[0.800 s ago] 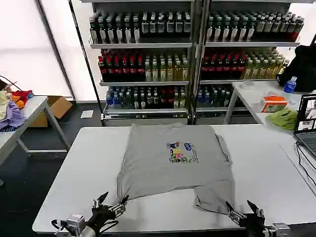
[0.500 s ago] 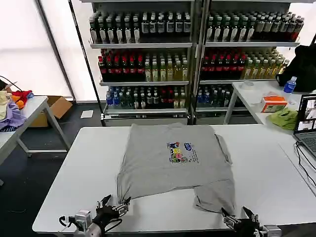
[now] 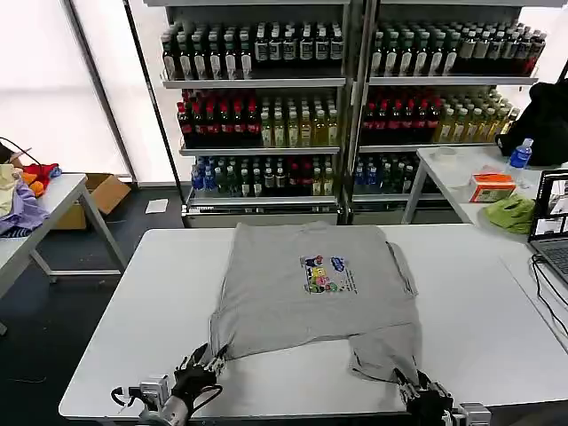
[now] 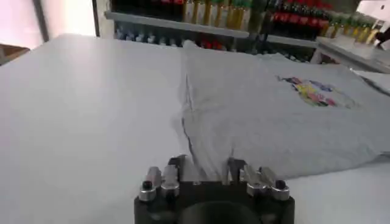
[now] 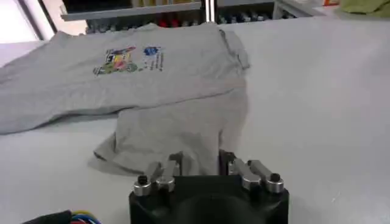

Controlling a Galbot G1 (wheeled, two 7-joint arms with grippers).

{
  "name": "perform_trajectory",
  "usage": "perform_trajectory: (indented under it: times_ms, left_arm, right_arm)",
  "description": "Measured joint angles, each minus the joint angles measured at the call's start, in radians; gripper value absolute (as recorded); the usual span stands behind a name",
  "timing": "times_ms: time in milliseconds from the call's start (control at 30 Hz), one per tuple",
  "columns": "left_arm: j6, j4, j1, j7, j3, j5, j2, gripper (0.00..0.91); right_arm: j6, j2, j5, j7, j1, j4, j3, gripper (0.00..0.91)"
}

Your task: Fold and organize the clothes.

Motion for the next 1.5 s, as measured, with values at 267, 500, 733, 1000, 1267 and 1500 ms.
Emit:
perform_trajectory:
  times_ms: [267, 500, 733, 1000, 1267, 1500]
  left_arm:
    - [-0.01, 0.009, -0.01, -0.001, 0.028, 0.027, -0.022, 0.01]
    - [-0.021, 0.002, -0.004, -0.01, 0.029, 0.038, -0.028, 0.01]
    - [-0.023, -0.04, 0.028, -0.028, 0.012, 0.04, -0.021, 0.02]
    - [-0.031, -0.128, 0.1, -0.038, -0.022, 0.064, -0.013, 0.02]
    - [-0.026, -0.226, 0.227, -0.049, -0.059, 0.085, -0.004, 0.02]
    - [-0.015, -0.316, 0.338, -0.056, -0.095, 0.082, 0.017, 0.01]
  right_arm:
    - [0.026, -0.005, 0.006, -0.009, -0.005, -0.001, 0.001, 0.0]
    - [0.065, -0.014, 0.021, -0.028, -0.028, 0.019, 0.016, 0.0]
    - [0.112, -0.014, 0.03, -0.05, -0.08, 0.06, 0.043, 0.0]
    - [0.158, -0.021, 0.017, -0.078, -0.201, 0.125, 0.079, 0.0]
    - [0.219, -0.011, -0.01, -0.103, -0.35, 0.192, 0.102, 0.0]
    - [0.285, -0.002, -0.013, -0.114, -0.411, 0.232, 0.112, 0.0]
